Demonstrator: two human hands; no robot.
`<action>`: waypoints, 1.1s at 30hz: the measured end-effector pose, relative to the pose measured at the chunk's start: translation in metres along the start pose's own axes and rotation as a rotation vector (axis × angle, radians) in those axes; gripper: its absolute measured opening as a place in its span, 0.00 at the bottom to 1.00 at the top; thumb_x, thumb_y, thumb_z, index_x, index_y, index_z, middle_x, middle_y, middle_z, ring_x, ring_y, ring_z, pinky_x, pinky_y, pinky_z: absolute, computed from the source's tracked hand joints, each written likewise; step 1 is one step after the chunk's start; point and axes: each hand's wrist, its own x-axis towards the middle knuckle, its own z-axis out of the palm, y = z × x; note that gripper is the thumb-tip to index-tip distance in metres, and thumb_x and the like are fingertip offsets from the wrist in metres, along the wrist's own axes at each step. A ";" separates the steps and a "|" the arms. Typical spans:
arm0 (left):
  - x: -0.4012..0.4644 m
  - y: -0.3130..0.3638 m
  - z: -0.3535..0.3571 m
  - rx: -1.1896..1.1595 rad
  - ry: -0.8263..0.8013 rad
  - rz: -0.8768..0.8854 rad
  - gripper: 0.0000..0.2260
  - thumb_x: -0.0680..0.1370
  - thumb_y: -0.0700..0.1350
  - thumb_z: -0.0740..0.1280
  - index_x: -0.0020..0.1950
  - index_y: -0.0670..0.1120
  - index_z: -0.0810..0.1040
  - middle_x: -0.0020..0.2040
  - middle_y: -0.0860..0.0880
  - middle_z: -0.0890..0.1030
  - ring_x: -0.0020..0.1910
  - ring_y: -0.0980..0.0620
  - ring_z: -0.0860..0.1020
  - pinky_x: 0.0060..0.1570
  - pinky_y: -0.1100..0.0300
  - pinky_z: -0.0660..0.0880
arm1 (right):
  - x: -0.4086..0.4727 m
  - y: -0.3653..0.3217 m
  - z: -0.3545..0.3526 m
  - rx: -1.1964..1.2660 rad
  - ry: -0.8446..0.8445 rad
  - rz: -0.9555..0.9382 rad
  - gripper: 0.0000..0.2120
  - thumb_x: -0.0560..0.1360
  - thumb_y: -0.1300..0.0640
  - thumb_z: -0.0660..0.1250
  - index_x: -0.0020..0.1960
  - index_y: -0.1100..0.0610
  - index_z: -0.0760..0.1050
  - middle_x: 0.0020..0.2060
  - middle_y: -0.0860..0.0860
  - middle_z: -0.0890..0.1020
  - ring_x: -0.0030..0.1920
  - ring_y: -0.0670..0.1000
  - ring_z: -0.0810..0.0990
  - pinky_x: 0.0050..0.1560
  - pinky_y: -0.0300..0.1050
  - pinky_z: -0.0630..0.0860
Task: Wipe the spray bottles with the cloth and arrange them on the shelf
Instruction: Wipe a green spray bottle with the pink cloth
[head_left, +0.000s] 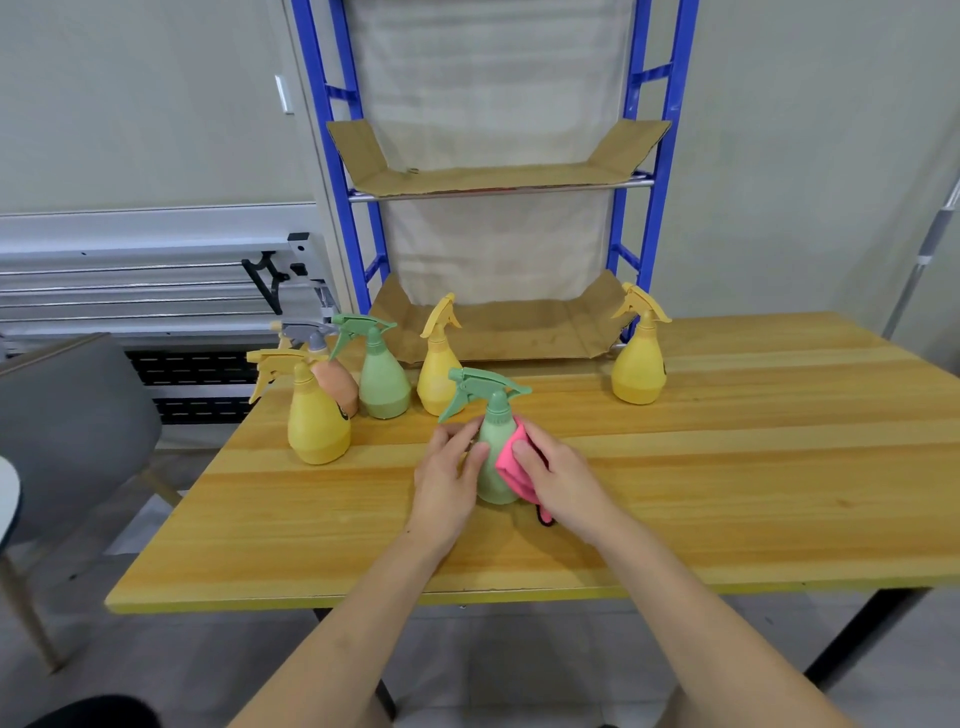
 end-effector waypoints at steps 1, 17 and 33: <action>0.000 0.002 -0.001 0.005 -0.011 -0.006 0.19 0.84 0.54 0.63 0.74 0.52 0.75 0.61 0.53 0.76 0.62 0.56 0.74 0.67 0.52 0.72 | 0.000 0.002 -0.001 -0.002 -0.009 0.028 0.20 0.88 0.49 0.55 0.79 0.41 0.66 0.54 0.48 0.83 0.39 0.48 0.81 0.42 0.44 0.78; 0.004 0.006 -0.016 0.029 -0.070 -0.001 0.19 0.83 0.48 0.66 0.74 0.53 0.74 0.61 0.53 0.75 0.60 0.57 0.76 0.65 0.51 0.74 | -0.016 -0.010 0.013 0.004 0.109 -0.066 0.27 0.85 0.57 0.63 0.82 0.48 0.63 0.74 0.44 0.74 0.69 0.45 0.75 0.68 0.38 0.71; 0.009 0.011 -0.024 0.108 -0.131 -0.037 0.20 0.80 0.59 0.65 0.70 0.54 0.72 0.62 0.53 0.77 0.63 0.53 0.75 0.66 0.43 0.72 | -0.025 0.005 0.014 -0.045 -0.016 0.020 0.31 0.85 0.56 0.63 0.83 0.40 0.56 0.72 0.44 0.76 0.67 0.49 0.76 0.67 0.47 0.74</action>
